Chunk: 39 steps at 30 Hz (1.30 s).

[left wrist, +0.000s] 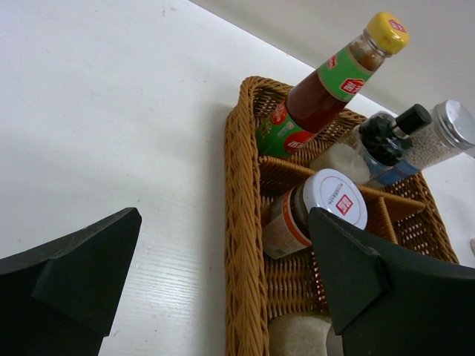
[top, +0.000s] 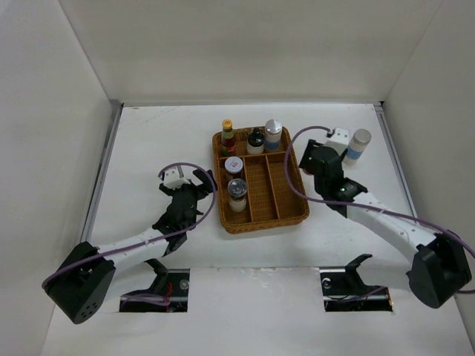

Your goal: Organize the condiment bottles

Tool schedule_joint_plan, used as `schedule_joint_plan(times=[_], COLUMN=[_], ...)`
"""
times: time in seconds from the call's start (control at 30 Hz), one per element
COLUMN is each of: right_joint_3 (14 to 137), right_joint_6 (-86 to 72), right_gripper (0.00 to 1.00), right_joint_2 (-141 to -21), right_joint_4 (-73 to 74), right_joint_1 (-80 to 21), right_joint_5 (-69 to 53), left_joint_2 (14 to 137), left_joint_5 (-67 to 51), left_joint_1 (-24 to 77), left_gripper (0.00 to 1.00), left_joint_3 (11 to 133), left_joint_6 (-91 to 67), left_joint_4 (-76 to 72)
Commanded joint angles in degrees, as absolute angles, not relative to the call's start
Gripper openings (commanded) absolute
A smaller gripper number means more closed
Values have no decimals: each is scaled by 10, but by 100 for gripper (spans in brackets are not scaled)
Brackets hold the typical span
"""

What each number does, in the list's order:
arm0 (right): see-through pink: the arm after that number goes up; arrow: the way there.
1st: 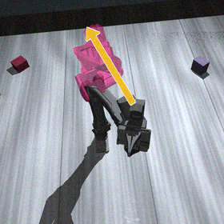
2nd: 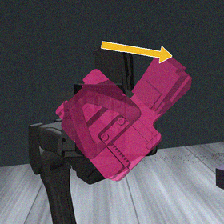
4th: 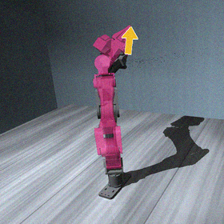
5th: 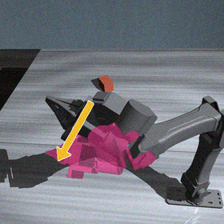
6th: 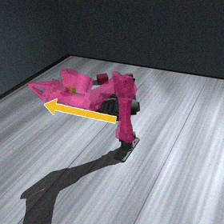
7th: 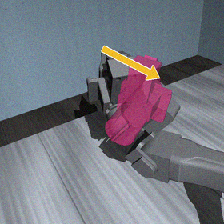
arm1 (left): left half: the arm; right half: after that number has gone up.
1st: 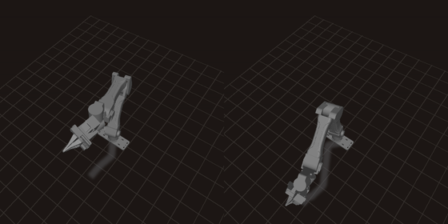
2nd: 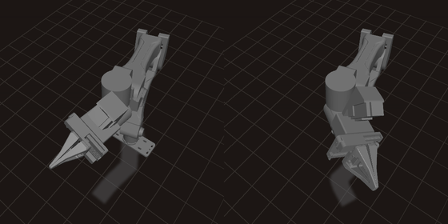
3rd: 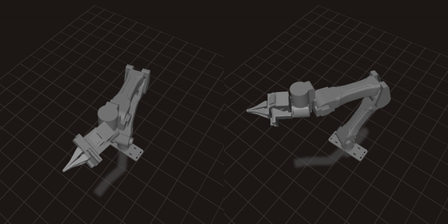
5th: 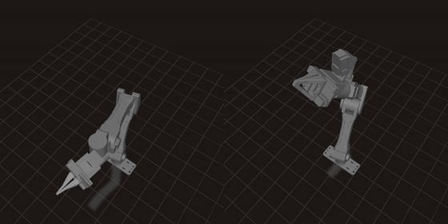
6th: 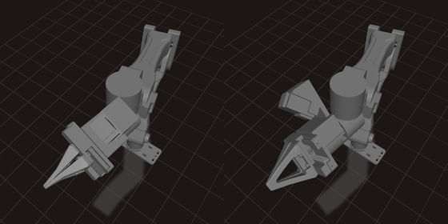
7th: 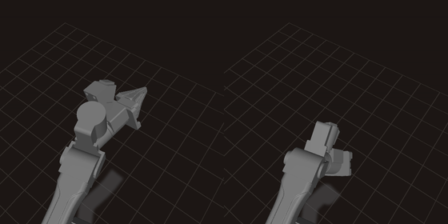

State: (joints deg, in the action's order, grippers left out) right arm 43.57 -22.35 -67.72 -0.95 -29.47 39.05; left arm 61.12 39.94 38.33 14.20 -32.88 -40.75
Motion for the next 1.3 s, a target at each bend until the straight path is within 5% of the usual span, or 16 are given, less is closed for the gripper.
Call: schedule_joint_plan(times=[0.0, 0.23, 0.7, 0.93, 1.07, 1.27], right_joint_3=[517, 602, 570, 574, 575, 539], right_joint_6=[-216, -208, -213, -213, -202, -196], right_gripper=[48, 47, 50, 69, 92, 96], right_joint_2=[-722, -845, -944, -961, -906, -773], right_joint_4=[-89, -141, -197, -195, -175, -134], right_joint_1=[-359, -392, -341, -341, -341, -293], right_joint_5=[367, 327, 310, 319, 327, 355], left_joint_2=[608, 594, 613, 611, 606, 609], left_joint_5=[396, 395, 381, 377, 374, 370], left_joint_1=[374, 357, 356, 355, 356, 359], left_gripper=[100, 100, 100, 100, 100, 100], left_joint_3=[134, 123, 127, 125, 124, 124], left_joint_6=[-338, -343, -345, -346, -346, -350], left_joint_4=[-442, -443, -452, -456, -457, -458])
